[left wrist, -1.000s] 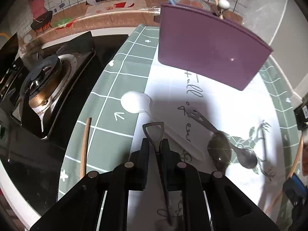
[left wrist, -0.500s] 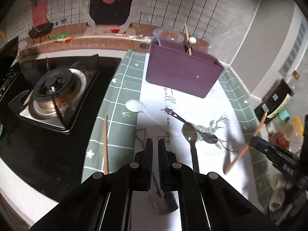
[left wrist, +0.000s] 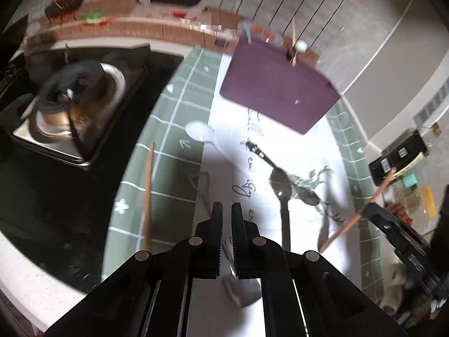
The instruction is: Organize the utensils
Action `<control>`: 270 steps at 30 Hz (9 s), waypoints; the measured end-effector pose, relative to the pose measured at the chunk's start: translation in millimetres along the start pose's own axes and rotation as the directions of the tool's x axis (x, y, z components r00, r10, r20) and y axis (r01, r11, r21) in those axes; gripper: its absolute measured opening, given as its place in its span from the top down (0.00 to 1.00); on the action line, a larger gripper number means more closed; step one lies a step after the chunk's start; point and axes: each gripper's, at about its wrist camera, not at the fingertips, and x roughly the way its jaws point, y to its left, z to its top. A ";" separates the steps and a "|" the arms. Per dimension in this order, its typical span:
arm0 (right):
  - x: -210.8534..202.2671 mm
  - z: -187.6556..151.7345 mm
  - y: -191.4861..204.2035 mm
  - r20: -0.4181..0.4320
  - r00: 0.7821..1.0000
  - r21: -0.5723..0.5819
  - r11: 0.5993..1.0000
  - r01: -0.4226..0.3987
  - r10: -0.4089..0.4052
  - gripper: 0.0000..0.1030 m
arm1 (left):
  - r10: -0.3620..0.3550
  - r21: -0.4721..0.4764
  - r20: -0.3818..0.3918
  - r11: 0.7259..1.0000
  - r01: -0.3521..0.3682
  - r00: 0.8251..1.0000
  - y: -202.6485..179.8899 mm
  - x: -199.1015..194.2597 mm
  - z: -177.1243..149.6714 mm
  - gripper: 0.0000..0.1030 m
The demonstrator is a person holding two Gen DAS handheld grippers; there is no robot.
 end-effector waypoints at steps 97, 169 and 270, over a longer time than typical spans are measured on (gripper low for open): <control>-19.8 3.1 -1.1 0.068 0.995 -0.049 0.996 0.074 -0.071 0.91 | 0.196 -0.002 0.103 0.981 -0.196 0.975 -19.7 17.2 -60.2 0.59; 7.2 26.3 -2.6 0.034 0.997 -0.056 0.996 0.064 -0.062 0.91 | 0.114 -0.183 -0.038 0.976 -0.119 0.993 29.1 57.8 49.8 0.58; -21.6 87.5 -5.0 0.218 0.976 0.024 1.000 -0.015 0.010 0.90 | -0.188 0.243 0.276 0.962 0.121 0.942 -51.2 -99.8 74.5 0.68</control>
